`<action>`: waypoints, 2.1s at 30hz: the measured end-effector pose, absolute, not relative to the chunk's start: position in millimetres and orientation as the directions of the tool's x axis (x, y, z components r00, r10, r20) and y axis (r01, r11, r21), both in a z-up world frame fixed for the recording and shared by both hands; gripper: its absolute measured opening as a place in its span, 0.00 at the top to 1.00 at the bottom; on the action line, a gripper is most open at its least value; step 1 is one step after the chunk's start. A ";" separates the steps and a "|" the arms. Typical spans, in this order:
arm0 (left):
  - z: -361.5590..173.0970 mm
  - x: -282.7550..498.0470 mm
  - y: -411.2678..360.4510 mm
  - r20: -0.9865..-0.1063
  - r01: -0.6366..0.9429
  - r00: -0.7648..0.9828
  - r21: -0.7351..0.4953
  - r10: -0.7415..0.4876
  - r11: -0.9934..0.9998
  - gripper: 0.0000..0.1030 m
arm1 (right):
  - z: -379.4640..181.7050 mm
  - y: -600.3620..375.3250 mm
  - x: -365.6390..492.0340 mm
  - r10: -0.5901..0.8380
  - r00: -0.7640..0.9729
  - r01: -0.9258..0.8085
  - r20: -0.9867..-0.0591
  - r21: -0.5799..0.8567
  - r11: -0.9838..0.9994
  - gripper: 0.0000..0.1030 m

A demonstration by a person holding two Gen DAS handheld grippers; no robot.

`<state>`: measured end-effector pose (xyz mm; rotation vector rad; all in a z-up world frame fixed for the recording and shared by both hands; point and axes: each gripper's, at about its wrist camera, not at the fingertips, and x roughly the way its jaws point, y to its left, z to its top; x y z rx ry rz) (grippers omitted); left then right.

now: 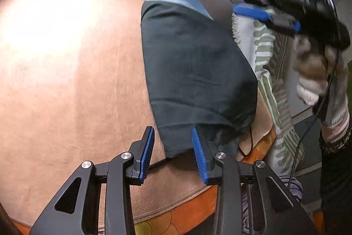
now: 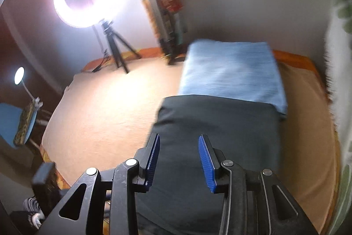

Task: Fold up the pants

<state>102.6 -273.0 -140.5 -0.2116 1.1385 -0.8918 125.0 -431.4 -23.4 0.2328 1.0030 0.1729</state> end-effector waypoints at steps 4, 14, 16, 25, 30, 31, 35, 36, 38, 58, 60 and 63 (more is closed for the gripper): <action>-148.5 101.3 -283.2 -0.681 0.502 0.100 -0.595 -0.725 0.628 0.67 | -36.0 -395.0 165.0 0.224 0.488 -0.080 -0.844 0.212 0.974 0.62; -154.9 104.8 -294.3 -0.655 0.509 0.073 -0.624 -0.752 0.593 0.67 | -75.8 -363.5 267.4 0.180 0.395 -0.168 -0.901 0.122 0.978 0.62; -154.9 107.3 -294.3 -0.649 0.497 0.064 -0.638 -0.758 0.588 0.67 | -84.9 -359.7 282.3 0.179 0.362 -0.192 -0.915 0.115 0.975 0.62; -156.0 113.5 -289.5 -0.637 0.484 0.058 -0.655 -0.769 0.580 0.70 | -122.9 -357.6 301.3 0.109 0.234 -0.253 -0.966 0.047 0.966 0.64; -157.6 112.2 -284.0 -0.643 0.495 0.072 -0.640 -0.763 0.587 0.78 | -120.9 -353.9 291.5 0.122 0.225 -0.301 -0.967 0.050 0.952 0.81; -157.0 111.8 -284.5 -0.645 0.500 0.076 -0.635 -0.761 0.589 0.82 | -120.4 -353.0 289.3 0.115 0.227 -0.302 -0.967 0.043 0.952 0.86; -151.6 108.9 -286.5 -0.652 0.526 0.102 -0.606 -0.752 0.597 0.93 | -118.0 -348.9 280.9 0.089 0.258 -0.302 -0.962 0.008 0.953 0.95; -150.1 107.4 -286.0 -0.650 0.529 0.108 -0.603 -0.752 0.597 0.94 | -115.9 -348.4 279.7 0.089 0.268 -0.296 -0.959 0.006 0.955 0.95; -145.8 102.1 -285.8 -0.649 0.549 0.122 -0.587 -0.751 0.596 0.96 | -110.9 -354.1 279.1 0.093 0.293 -0.257 -0.952 0.016 0.966 0.97; -127.9 103.7 -271.8 -0.650 0.546 0.142 -0.578 -0.747 0.606 0.69 | -36.8 -458.1 206.0 0.192 0.572 -0.006 -0.797 0.230 0.973 0.57; -124.0 115.8 -268.2 -0.640 0.525 0.152 -0.593 -0.753 0.610 0.68 | -29.3 -479.1 179.5 0.209 0.598 0.008 -0.773 0.266 0.964 0.44; -119.4 131.1 -271.3 -0.631 0.495 0.164 -0.612 -0.758 0.616 0.67 | -25.6 -504.3 143.3 0.208 0.622 0.022 -0.755 0.283 0.959 0.29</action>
